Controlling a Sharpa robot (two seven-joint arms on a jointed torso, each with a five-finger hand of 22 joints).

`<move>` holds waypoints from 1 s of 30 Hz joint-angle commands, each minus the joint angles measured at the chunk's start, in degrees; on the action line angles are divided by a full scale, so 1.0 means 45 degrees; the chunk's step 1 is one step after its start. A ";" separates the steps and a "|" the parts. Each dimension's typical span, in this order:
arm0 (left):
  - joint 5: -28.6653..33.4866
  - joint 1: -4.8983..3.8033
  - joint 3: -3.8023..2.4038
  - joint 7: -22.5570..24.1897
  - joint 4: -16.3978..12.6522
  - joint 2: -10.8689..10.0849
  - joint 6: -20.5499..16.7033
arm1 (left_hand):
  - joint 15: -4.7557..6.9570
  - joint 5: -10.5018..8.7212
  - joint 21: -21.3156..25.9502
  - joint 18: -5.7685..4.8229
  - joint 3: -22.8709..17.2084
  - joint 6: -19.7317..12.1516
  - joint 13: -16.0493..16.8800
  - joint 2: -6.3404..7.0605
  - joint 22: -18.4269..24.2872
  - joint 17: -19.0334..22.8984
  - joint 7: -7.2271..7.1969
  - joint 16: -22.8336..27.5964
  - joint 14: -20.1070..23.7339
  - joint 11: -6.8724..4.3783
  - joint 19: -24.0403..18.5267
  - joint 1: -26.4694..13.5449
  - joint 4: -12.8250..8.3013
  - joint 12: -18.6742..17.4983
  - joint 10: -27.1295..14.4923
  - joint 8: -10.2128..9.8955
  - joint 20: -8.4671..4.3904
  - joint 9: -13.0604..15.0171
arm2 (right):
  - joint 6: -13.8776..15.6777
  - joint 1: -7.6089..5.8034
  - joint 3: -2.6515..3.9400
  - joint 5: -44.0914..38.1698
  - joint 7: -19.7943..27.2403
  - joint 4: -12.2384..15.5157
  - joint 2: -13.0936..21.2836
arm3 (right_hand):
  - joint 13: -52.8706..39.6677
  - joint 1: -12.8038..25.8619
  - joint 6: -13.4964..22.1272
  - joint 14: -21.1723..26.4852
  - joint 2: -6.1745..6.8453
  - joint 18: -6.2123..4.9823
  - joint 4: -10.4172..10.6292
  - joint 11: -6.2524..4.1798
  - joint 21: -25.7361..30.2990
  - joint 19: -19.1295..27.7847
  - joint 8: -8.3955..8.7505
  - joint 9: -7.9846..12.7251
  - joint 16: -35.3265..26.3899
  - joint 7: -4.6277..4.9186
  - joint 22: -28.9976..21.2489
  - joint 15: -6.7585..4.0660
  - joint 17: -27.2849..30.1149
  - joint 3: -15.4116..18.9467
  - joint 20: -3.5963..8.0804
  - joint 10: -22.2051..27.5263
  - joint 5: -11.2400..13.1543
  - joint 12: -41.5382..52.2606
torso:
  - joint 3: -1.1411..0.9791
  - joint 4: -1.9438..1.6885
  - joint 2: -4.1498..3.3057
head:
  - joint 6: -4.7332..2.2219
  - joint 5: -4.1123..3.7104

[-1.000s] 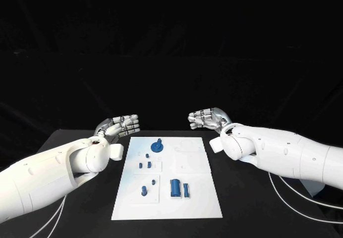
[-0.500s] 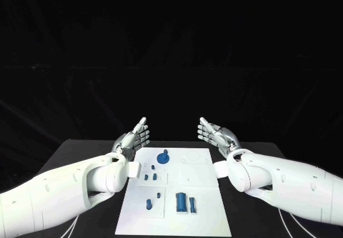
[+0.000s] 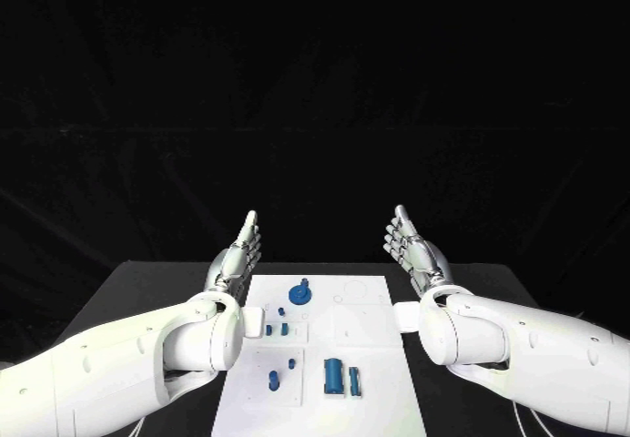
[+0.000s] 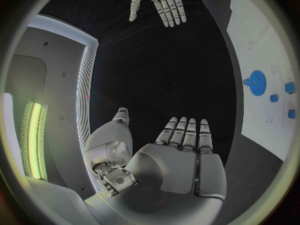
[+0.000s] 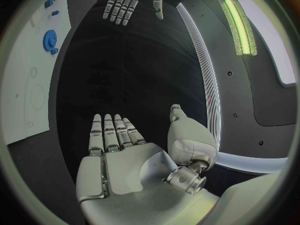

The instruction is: Assemble the parts on the task board

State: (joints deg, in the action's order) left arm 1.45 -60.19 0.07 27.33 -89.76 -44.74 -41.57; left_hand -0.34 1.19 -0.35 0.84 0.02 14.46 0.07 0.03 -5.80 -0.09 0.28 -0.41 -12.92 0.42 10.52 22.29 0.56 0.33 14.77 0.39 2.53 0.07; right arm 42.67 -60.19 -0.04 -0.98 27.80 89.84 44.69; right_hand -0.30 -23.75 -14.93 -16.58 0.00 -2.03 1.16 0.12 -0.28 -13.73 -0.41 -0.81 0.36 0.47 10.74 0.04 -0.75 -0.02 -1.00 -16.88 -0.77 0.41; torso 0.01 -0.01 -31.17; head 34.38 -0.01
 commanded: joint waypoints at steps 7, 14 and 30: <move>-0.0322 0.0006 -0.0017 0.0548 -0.0044 0.0011 -0.0567 | 0.0074 -0.0265 0.0077 -0.0186 -0.0004 -0.1534 -0.0016 -0.0007 0.1290 0.0020 -0.0063 0.0092 0.1369 -0.0094 -0.1084 -0.2350 -0.0125 -0.0074 -0.1562 -0.0086 -0.0563 -0.0015 | 0.0322 0.0006 0.0008 0.0217 0.0443 0.0025 -0.0001 | 0.0068 0.2505 0.1577 0.1755 0.0000 0.0451 -0.0259 -0.0026 0.0062 0.1449 0.0090 0.0179 -0.0081 -0.0105 -0.1135 -0.0010 0.0166 0.0005 0.0223 0.1787 0.0172 -0.0091 | -0.0002 0.0002 -0.0001 | 0.0000 0.0001; -0.0322 0.0006 -0.0017 0.0548 -0.0044 0.0011 -0.0567 | 0.0074 -0.0265 0.0077 -0.0186 -0.0004 -0.1935 -0.0016 -0.0007 0.1290 0.0020 -0.0063 0.0092 0.1709 -0.0094 -0.1353 -0.2974 -0.0125 -0.0074 -0.1972 -0.0086 -0.0563 -0.0015 | 0.0322 0.0006 0.0008 0.0217 0.0443 0.0025 -0.0001 | 0.0068 0.3170 0.2001 0.2214 0.0000 0.0451 -0.0259 -0.0026 0.0062 0.1828 0.0090 0.0179 -0.0081 -0.0105 -0.1439 -0.0010 0.0166 0.0005 0.0223 0.2263 0.0172 -0.0091 | -0.0002 0.0002 -0.0001 | 0.0000 0.0001; -0.0322 0.0006 -0.0017 0.0548 -0.0044 0.0011 -0.0567 | 0.0074 -0.0265 0.0077 -0.0186 -0.0004 -0.3214 -0.0016 -0.0007 0.1290 0.0020 -0.0063 0.0092 0.2870 -0.0094 -0.2338 -0.4954 -0.0125 -0.0074 -0.3283 -0.0086 -0.0563 -0.0015 | 0.0322 0.0006 0.0008 0.0217 0.0443 0.0025 -0.0001 | 0.0068 0.5278 0.3318 0.3685 0.0000 0.0451 -0.0259 -0.0026 0.0062 0.3050 0.0090 0.0179 -0.0081 -0.0105 -0.2387 -0.0010 0.0166 0.0005 0.0223 0.3750 0.0172 -0.0091 | -0.0002 0.0002 -0.0001 | 0.0000 0.0001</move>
State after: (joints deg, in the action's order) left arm 0.63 -60.17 0.06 28.76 -89.80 -44.75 -43.92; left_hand 0.00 0.29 -0.36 0.85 -0.11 0.29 0.08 -0.01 -0.06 -0.08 -0.02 -0.21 -0.31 0.01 0.22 0.64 0.37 0.33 0.28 0.39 0.00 0.09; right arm 44.35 -60.18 -0.03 0.31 28.92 89.87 44.70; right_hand -0.09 -0.39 -0.21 -0.29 -0.04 -0.34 0.24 -0.04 -0.29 -0.28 -0.19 -0.07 0.37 -0.02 0.08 -0.01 -0.06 -0.01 0.01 -0.27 -0.30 0.20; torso 0.00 0.00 -31.18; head 34.37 -0.01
